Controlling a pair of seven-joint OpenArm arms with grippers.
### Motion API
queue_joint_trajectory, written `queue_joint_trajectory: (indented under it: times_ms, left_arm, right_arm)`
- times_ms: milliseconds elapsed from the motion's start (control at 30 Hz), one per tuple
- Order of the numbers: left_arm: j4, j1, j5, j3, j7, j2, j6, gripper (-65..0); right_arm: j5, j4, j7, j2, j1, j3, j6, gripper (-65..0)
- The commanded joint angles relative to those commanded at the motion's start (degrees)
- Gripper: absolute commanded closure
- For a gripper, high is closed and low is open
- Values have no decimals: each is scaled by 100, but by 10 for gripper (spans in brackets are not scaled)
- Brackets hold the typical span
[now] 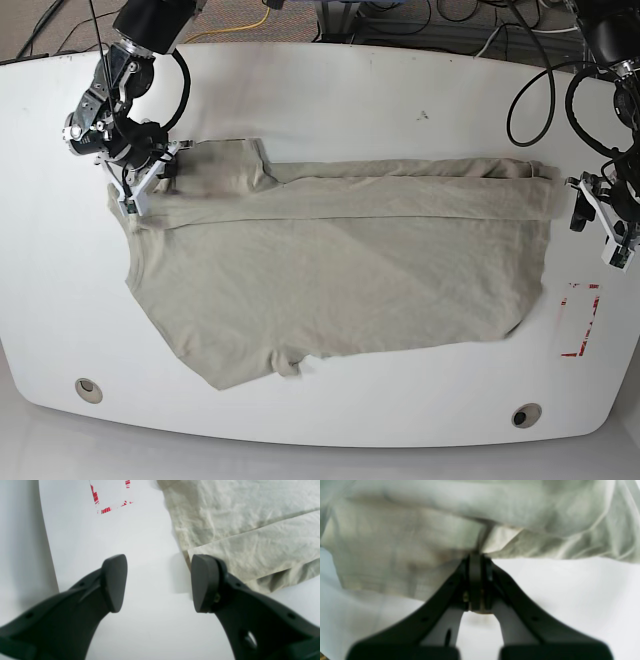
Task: Layout the t-shirt on the table in an organized manner, then fold the t-shirt properly
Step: 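Release the fold and move the right gripper onto the sleeve fabric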
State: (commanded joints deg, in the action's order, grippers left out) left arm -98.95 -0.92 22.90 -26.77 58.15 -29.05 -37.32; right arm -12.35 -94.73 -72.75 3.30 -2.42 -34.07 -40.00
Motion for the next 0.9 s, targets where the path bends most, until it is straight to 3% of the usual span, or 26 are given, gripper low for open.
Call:
queue_joint_trajectory:
  times_ms: [233,367,633,900]
  left_arm:
    - [9,0,0,9,0,0,9,-378]
    - [9,-9,0,9,0,9,18,-378]
    - [9,-123,0,18,-9,9,26,-378]
    - [9,-273,0,18,-9,9,26,-378]
  right_arm:
    - [-9,-1187,-668,-290,26,0,0,-6]
    - [-70,-1565,-725,-378,185,44,0,-6]
    - [-853,-1556,-725,-448,633,404,0,-6]
    - [-941,-1134,-725,-536,1327,624,0,-8]
